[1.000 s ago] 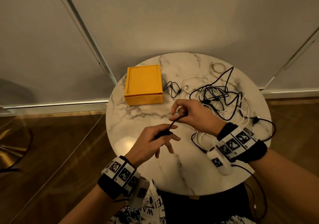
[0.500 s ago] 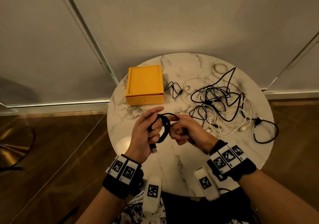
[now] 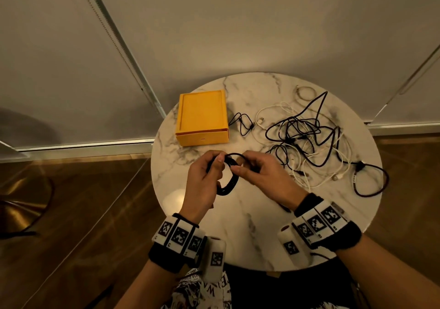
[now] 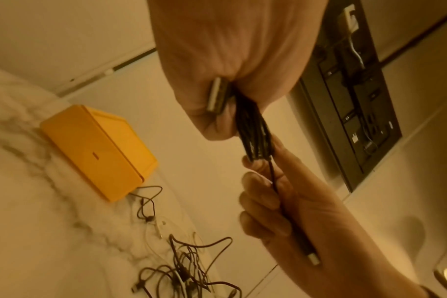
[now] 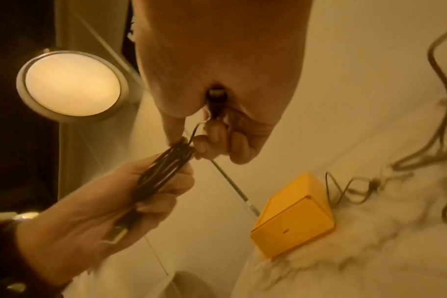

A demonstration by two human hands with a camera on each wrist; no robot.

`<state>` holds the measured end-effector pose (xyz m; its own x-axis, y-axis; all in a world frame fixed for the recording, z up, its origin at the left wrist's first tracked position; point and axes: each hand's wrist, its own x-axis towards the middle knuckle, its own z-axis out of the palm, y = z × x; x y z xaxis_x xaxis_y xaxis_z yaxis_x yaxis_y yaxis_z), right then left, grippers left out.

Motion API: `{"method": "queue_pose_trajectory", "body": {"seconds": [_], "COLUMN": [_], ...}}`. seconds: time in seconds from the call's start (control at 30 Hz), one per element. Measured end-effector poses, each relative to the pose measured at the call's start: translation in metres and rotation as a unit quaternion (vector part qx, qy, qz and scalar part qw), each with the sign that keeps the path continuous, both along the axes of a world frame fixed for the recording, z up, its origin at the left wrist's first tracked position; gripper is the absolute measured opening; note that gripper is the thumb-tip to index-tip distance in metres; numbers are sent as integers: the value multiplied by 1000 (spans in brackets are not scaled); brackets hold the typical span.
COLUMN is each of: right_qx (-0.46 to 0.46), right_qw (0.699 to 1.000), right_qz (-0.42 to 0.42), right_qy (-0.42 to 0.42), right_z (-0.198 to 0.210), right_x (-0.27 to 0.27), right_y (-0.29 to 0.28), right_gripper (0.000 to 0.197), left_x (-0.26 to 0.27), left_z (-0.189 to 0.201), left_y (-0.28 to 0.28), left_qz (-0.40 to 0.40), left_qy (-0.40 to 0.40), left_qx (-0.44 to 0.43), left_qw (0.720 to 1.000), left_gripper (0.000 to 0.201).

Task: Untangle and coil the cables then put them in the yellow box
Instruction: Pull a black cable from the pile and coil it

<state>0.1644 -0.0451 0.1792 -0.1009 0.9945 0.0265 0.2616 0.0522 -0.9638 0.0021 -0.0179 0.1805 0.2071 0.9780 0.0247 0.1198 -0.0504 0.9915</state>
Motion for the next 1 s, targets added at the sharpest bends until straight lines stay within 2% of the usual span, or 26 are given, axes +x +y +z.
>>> {"method": "queue_pose_trajectory", "body": {"seconds": [0.1,0.13,0.2,0.27,0.3,0.37,0.43,0.47,0.53,0.57,0.6,0.67,0.73,0.8,0.9,1.0], "right_qx": [55,89,144,136,110,65,40,20,-40,-71,-99,-141,-170,-187,-197,-203], "right_qw": [996,990,956,916,911,921,944,963,993,997,993,967,934,909,893,872], "right_qz": [-21,-13,39,76,75,53,6,-15,-34,-32,-30,-31,-31,-7,49,95], "right_qy": [-67,-112,-253,-370,-391,-381,-326,-269,-110,-25,60,209,314,373,401,435], "right_z": [4,4,1,-6,-10,-16,-20,-21,-21,-20,-17,-16,-18,-20,-21,-19], "right_x": [21,27,32,31,30,28,28,28,25,22,20,17,16,14,9,9], "right_y": [4,4,6,8,9,13,17,18,17,14,10,4,0,-5,-12,-15], "right_gripper": [6,7,11,20,23,21,12,10,18,19,19,22,23,19,14,30], "left_x": [-5,-7,-10,-11,-10,-6,-2,-1,2,2,3,3,2,0,2,6], "left_z": [-4,-5,-5,-5,-5,-1,1,0,0,0,1,3,4,5,9,9], "left_y": [4,5,5,6,5,-1,-6,-9,-11,-11,-10,-9,-6,-5,-7,-9], "left_qz": [-9,-12,-14,-26,-37,-67,-89,-93,-91,-88,-86,-81,-74,-73,-72,-65], "left_qy": [18,21,23,20,22,17,-8,-19,-29,-28,-25,-8,18,32,16,-7], "left_qx": [6,7,3,2,5,12,6,3,2,5,12,34,63,84,81,74], "left_qw": [1000,1000,1000,999,999,998,996,995,995,996,996,996,995,993,994,995], "left_gripper": [18,18,18,19,20,20,22,24,23,22,21,20,18,17,23,19]}}
